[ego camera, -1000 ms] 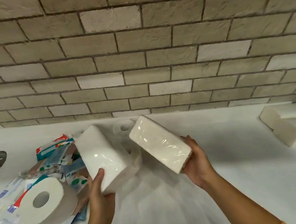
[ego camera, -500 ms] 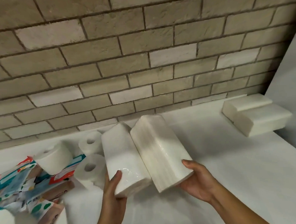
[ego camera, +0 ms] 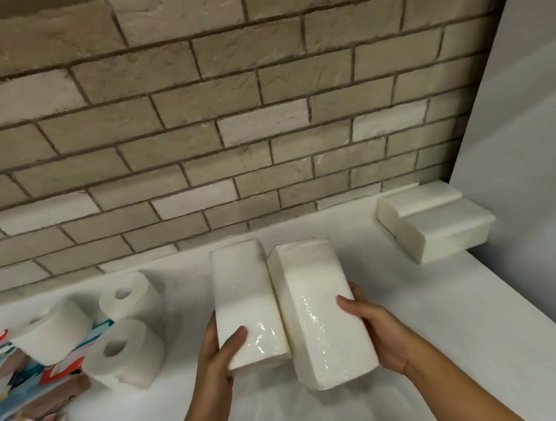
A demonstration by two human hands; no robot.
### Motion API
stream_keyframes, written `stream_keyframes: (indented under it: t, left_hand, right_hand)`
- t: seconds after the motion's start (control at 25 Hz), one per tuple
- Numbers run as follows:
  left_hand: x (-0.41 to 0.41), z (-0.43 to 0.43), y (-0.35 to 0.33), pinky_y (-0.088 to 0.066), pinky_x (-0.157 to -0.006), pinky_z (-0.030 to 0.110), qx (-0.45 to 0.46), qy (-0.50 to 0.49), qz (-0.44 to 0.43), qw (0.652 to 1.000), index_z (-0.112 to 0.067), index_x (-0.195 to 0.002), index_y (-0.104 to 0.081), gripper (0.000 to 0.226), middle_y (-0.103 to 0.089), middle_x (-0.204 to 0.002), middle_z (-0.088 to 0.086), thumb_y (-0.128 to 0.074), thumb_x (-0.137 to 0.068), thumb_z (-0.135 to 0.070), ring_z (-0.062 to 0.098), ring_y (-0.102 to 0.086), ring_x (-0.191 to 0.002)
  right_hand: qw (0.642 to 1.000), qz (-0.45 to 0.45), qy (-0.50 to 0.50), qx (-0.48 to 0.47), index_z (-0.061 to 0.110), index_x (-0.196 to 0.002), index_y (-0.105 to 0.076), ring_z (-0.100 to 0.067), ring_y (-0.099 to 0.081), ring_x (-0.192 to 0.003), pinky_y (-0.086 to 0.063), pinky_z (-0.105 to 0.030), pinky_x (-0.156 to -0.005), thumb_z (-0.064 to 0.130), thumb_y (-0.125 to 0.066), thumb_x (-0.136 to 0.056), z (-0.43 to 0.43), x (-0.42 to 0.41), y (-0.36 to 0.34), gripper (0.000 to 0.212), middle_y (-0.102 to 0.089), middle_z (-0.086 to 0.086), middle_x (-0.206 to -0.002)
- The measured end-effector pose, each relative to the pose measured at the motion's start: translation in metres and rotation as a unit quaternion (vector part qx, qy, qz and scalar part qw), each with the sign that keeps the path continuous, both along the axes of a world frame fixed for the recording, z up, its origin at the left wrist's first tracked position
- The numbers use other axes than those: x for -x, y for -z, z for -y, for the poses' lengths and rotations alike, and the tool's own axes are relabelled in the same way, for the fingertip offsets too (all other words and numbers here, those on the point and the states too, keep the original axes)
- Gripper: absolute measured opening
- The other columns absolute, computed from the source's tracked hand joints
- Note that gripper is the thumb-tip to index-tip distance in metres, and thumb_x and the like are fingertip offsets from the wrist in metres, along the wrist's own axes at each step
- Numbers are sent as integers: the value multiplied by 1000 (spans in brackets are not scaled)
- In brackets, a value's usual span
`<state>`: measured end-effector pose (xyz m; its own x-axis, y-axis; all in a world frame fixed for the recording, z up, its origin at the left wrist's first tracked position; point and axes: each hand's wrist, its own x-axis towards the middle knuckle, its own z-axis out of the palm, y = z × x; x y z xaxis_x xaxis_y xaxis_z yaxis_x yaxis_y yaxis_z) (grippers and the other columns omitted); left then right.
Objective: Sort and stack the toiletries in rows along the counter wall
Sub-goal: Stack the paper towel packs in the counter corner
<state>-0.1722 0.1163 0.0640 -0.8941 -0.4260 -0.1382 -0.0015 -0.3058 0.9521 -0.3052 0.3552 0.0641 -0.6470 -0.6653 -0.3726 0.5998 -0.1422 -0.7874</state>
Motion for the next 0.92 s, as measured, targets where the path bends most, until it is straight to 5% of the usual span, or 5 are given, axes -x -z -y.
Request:
stream_keyframes:
  t: [0.16,0.4,0.56,0.72,0.92]
  left_hand:
    - [27,-22,3,-54,-92,48,21,35,51,998,-48,-134,-54,71,-69,-129,-7,-79,-68,-41,20,-67,-117]
    - [85,-57,3,-58,-90,51,18,115,70,991,-44,-135,-55,84,-70,-128,-5,-85,-58,-33,22,-68,-116]
    - [131,-98,14,-59,-75,42,1,68,106,992,-35,-126,-64,70,-73,-120,-3,-85,-60,-39,23,-68,-111]
    - [172,-120,14,-61,-70,40,-17,17,121,992,-34,-130,-61,73,-71,-122,-5,-86,-63,-47,22,-69,-110]
    - [200,-135,8,-62,-76,44,-27,-14,116,993,-36,-130,-60,90,-71,-122,-4,-88,-47,-56,23,-70,-108]
  right_hand:
    - [998,-37,33,-28,32,-139,-46,-31,-73,-108,-60,-42,-78,36,-82,-72,-21,19,-9,76,-75,-9,-120]
    - [993,0,107,-51,22,-136,-54,-31,-73,-108,-59,-45,-87,41,-82,-74,-72,50,-2,70,-75,-11,-120]
    - [969,34,228,-84,16,-128,-66,-34,-74,-103,-58,-43,-84,53,-76,-78,-107,102,-1,63,-77,-13,-114]
    - [921,22,373,-113,22,-134,-45,-30,-69,-105,-57,-41,-76,61,-79,-69,-129,179,-15,83,-70,-7,-118]
    - [931,89,348,-67,29,-123,-46,-21,-63,-88,-54,-40,-82,67,-76,-70,-141,269,-29,72,-63,0,-102]
